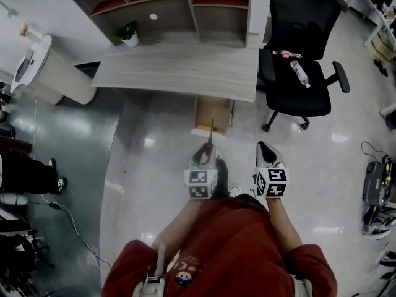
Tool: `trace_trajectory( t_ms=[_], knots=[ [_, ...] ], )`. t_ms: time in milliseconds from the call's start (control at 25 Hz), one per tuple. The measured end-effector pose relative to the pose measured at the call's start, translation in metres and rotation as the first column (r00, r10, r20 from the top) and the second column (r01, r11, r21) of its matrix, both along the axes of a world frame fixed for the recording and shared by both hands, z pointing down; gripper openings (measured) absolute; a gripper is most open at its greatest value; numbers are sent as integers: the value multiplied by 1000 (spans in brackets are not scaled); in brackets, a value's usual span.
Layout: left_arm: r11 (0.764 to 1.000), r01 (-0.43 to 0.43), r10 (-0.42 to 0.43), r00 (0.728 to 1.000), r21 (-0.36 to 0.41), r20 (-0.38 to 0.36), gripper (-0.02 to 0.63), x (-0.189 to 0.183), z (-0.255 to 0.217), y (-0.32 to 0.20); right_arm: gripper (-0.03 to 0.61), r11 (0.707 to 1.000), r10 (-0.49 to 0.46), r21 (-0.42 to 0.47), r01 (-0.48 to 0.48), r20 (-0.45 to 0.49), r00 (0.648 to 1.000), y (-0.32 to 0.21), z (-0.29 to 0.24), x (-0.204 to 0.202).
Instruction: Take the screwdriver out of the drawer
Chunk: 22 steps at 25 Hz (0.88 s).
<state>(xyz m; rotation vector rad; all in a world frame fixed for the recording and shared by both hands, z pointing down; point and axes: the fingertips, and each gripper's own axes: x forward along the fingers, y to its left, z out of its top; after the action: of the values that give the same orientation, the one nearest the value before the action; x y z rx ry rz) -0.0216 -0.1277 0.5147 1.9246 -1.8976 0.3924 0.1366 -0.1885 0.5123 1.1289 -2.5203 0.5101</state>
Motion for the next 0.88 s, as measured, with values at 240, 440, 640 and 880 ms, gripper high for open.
trace_trajectory(
  t_ms=[240,440,640,880],
  knots=[
    [1000,-2,1,1000,16,13,91,2,-6,0,2,1000,-6,8,6,3,1000,1,-3,0],
    [1000,-1,0,1000,23,14,91,4,-9,0,2,1000,-3,10,3,5,1000,2,-4,3],
    [1000,0,-1,1000,30,17,91,7,-10,1,2,1000,3,14,-3,7,1000,4,-5,9],
    [999,2,-3,1000,39,20,91,9,-15,4,2,1000,-13,19,13,8,1000,9,-7,8]
  ],
)
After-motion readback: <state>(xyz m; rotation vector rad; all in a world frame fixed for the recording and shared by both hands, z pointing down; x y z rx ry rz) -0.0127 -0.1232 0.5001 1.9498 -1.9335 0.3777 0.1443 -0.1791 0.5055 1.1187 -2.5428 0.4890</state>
